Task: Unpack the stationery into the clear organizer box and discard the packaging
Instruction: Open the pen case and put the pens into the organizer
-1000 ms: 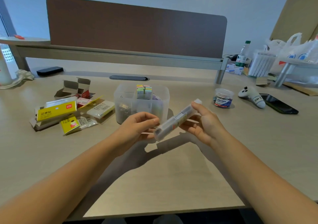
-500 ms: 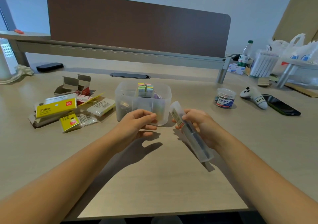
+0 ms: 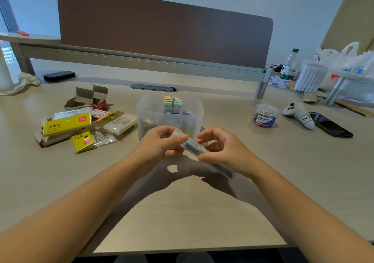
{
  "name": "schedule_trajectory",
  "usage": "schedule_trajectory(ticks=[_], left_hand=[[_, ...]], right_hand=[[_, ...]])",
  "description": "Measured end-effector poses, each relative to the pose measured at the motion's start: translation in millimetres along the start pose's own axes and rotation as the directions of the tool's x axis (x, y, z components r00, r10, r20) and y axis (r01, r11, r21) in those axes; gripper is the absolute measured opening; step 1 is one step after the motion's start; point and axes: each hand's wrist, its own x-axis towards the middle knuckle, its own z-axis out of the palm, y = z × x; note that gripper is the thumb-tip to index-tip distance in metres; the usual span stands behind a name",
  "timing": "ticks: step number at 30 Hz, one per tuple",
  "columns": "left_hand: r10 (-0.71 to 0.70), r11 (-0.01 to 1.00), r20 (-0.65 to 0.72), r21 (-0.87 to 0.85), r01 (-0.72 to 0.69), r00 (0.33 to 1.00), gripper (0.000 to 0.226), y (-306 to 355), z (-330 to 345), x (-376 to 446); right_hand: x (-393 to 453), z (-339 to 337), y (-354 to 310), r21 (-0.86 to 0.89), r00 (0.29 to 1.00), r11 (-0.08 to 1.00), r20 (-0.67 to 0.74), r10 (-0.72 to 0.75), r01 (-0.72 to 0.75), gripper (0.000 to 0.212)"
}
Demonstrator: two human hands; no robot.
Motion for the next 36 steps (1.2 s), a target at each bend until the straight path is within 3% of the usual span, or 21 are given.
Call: schedule_trajectory(ticks=[6, 13, 15, 20, 24, 29, 36], left_hand=[[-0.047, 0.98, 0.008, -0.194, 0.048, 0.999, 0.009, 5, -3, -1], [-0.013, 0.994, 0.004, -0.108, 0.013, 1.0, 0.021, 5, -3, -4], [-0.009, 0.997, 0.006, -0.081, 0.009, 1.0, 0.019, 5, -5, -4], [0.001, 1.0, -0.004, 0.005, -0.001, 1.0, 0.029, 2, -5, -5], [0.012, 0.999, -0.007, 0.041, -0.012, 1.0, 0.029, -1, -5, -3], [0.013, 1.0, -0.038, 0.021, -0.013, 0.999, 0.023, -5, -5, 0], [0.023, 1.0, -0.065, -0.018, -0.024, 0.998, 0.022, -5, -2, 2]], right_hand=[[-3, -2, 7, -0.048, 0.998, 0.998, -0.055, -0.044, 0.041, 0.029], [0, 15, 16, -0.256, 0.958, 0.95, -0.174, -0.226, 0.178, 0.017], [2, 19, 20, -0.349, 0.929, 0.907, -0.193, -0.315, 0.235, 0.027], [4, 20, 28, -0.511, 0.878, 0.783, -0.107, -0.467, 0.354, 0.041], [5, 19, 31, -0.532, 0.858, 0.755, -0.096, -0.504, 0.384, 0.037], [9, 18, 31, -0.641, 0.802, 0.625, -0.025, -0.597, 0.445, 0.027], [15, 21, 41, -0.651, 0.769, 0.615, -0.075, -0.635, 0.445, 0.025]])
